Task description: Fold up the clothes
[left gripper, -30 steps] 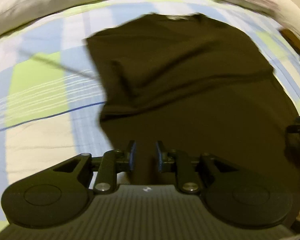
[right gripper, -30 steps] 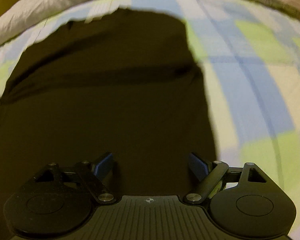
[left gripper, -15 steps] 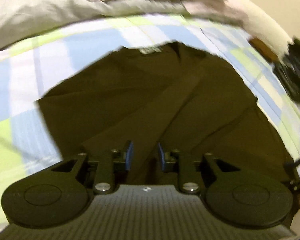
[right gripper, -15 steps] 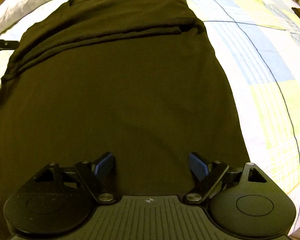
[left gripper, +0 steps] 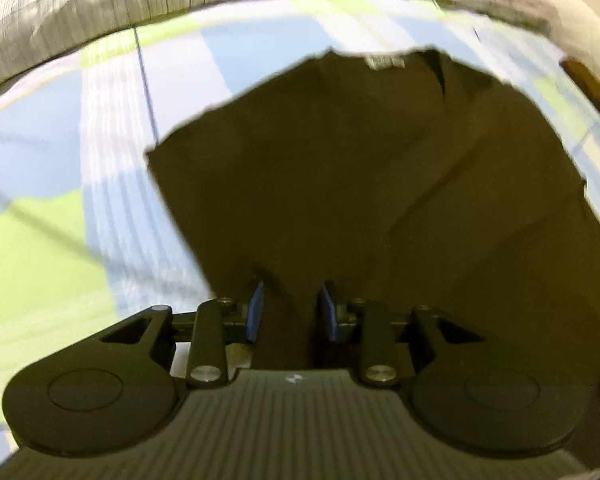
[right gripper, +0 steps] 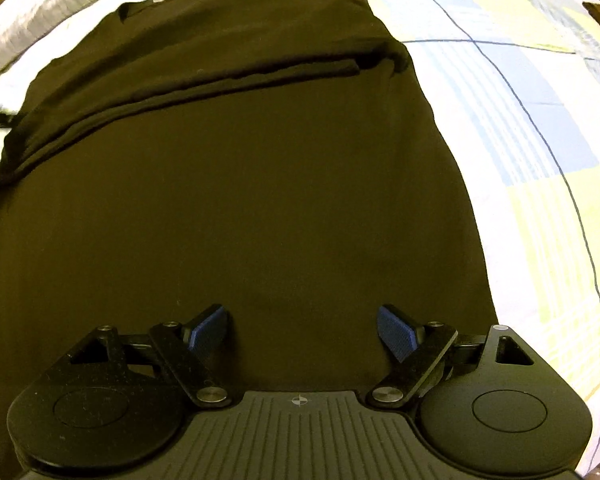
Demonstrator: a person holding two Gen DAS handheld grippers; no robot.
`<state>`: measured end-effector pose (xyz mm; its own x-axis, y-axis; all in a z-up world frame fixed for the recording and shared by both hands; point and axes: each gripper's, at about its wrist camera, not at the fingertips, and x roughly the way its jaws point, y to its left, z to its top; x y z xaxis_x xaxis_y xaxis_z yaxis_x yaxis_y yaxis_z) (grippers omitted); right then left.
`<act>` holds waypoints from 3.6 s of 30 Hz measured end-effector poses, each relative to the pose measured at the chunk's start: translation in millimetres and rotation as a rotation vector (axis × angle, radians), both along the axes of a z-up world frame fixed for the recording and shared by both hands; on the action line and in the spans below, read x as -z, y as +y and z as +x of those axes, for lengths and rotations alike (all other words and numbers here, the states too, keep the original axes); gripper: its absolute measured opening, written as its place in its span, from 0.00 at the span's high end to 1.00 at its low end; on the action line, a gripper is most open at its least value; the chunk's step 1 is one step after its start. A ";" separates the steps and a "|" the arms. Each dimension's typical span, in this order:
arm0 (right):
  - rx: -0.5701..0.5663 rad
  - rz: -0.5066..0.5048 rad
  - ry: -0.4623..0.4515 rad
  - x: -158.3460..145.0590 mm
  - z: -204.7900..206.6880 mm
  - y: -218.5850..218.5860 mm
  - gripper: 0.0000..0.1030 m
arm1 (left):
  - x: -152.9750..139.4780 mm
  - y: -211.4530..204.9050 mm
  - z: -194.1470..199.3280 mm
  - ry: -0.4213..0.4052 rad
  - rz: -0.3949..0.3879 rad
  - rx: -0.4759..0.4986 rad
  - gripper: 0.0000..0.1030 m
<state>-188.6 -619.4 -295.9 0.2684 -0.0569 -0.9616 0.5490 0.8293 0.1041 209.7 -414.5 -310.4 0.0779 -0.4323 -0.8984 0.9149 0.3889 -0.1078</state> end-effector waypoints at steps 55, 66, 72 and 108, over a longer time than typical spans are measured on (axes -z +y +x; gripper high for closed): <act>-0.856 -0.108 -0.188 -53.0 -190.4 104.9 0.17 | -50.0 181.9 -345.2 -0.330 0.175 0.536 0.95; -1.087 -0.236 -0.297 -21.5 -155.0 172.2 0.17 | -67.1 163.9 -314.0 -0.252 0.130 0.439 0.95; -1.186 -0.420 -0.294 7.7 -137.4 183.5 0.18 | -65.2 174.6 -318.6 -0.227 0.138 0.426 0.95; -1.235 -0.317 -0.029 -72.8 -263.1 82.6 0.96 | -97.5 268.2 -454.7 -0.286 0.297 0.618 0.98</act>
